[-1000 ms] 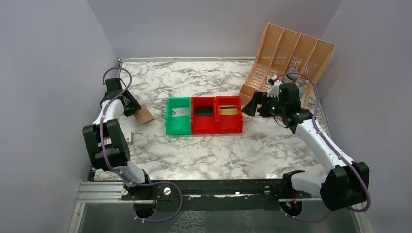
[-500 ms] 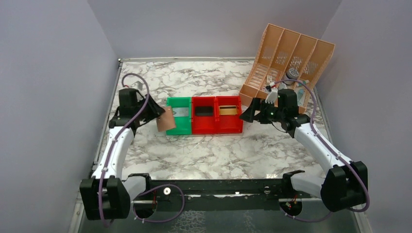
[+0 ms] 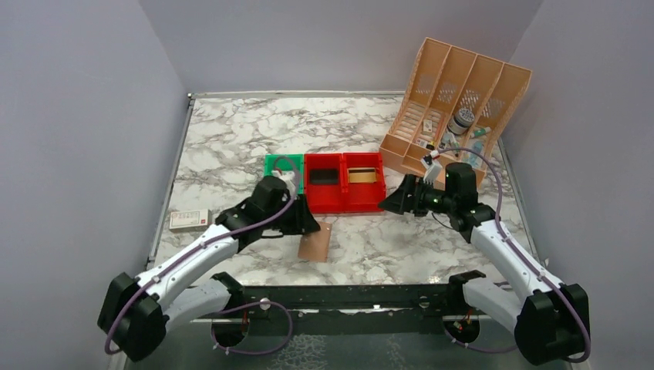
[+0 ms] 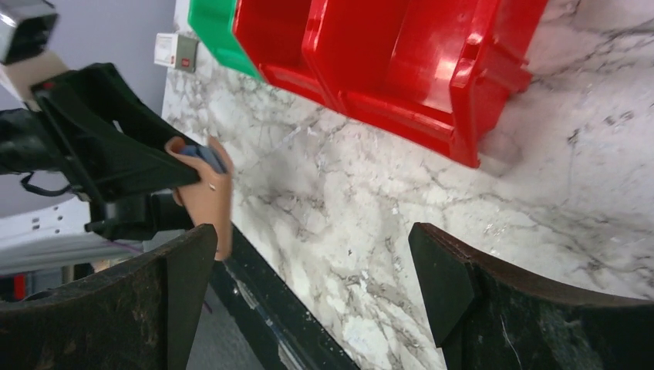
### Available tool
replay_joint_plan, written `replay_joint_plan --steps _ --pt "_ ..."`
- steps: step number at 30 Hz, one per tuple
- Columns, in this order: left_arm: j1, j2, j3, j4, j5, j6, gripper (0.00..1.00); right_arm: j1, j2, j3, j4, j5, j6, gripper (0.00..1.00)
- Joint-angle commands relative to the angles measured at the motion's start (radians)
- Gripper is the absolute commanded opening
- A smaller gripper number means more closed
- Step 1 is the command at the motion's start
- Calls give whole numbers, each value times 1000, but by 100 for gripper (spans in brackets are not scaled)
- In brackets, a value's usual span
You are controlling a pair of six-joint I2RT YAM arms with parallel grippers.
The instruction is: Take the credit cards out of the card holder
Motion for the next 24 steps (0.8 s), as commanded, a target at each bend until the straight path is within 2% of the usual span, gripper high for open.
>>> replay_joint_plan --steps 1,6,9,13,17,20,24 --pt "-195 98 2 133 -162 -83 41 -3 -62 -64 63 -99 44 98" --pt "-329 260 18 203 -305 -159 41 -3 -88 -124 47 -105 47 98" --pt "-378 331 29 220 -368 -201 46 -4 -91 -155 58 -130 52 98" --pt "-407 338 31 226 -425 -218 69 -3 -69 -179 63 -143 24 97" --pt "-409 278 21 204 -459 -194 77 -3 -18 -198 70 -175 -8 95" --pt "-408 234 24 157 -481 -166 70 -2 6 -226 114 -224 2 92" --pt "-408 215 23 196 -356 -120 48 7 7 -259 157 -249 18 91"
